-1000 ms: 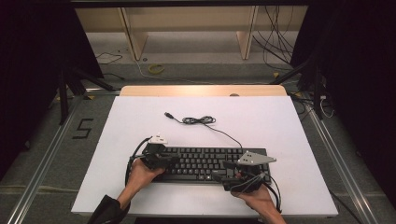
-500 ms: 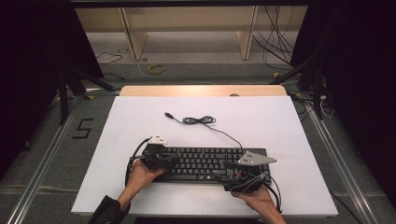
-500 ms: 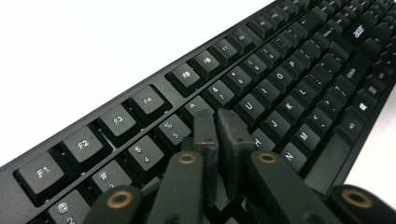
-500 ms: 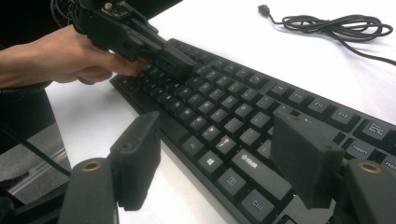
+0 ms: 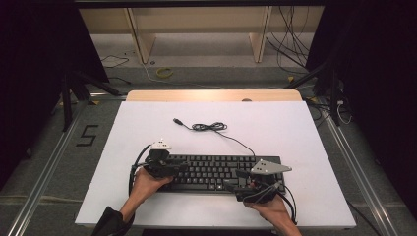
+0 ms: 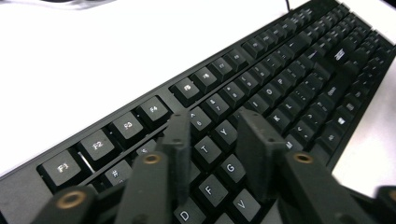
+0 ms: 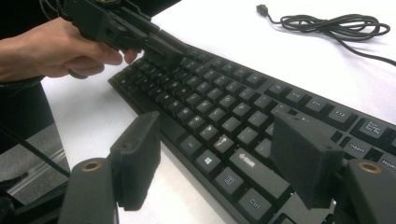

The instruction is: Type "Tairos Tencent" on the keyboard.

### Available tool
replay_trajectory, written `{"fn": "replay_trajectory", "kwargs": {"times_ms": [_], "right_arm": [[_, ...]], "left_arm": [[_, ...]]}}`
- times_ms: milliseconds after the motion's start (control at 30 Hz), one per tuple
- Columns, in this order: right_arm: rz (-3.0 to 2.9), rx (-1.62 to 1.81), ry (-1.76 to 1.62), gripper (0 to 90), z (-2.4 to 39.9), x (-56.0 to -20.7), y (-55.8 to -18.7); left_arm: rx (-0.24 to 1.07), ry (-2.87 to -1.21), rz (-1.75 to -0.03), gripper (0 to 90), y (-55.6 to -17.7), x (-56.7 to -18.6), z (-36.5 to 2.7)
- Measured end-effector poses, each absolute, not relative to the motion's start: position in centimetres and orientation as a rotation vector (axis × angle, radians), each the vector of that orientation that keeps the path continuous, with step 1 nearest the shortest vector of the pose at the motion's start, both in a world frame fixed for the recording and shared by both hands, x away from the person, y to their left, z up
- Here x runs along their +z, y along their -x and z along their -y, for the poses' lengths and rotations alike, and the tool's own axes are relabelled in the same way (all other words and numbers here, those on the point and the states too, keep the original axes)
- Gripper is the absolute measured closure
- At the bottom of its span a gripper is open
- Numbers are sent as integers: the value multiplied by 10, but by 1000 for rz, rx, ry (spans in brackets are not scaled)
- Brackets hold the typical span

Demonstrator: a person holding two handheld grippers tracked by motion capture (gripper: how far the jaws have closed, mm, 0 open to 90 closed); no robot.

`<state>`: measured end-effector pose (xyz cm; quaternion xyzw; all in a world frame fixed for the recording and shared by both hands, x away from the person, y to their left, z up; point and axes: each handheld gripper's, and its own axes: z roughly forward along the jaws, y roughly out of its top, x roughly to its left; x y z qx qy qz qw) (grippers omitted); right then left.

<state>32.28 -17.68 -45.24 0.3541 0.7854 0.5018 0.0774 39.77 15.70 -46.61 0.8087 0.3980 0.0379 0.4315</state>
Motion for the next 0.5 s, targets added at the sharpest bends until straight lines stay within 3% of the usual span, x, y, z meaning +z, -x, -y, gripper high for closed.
{"fn": "replay_trajectory", "kwargs": {"times_ms": [267,500], "right_arm": [[-2339,1509,-1073,342,182,-453,-322],[-2318,1518,-1075,342,190,-452,-319]], "left_arm": [[59,-1952,-943,443,-390,-461,-160],[35,-1895,-876,344,-377,-456,-162]]}}
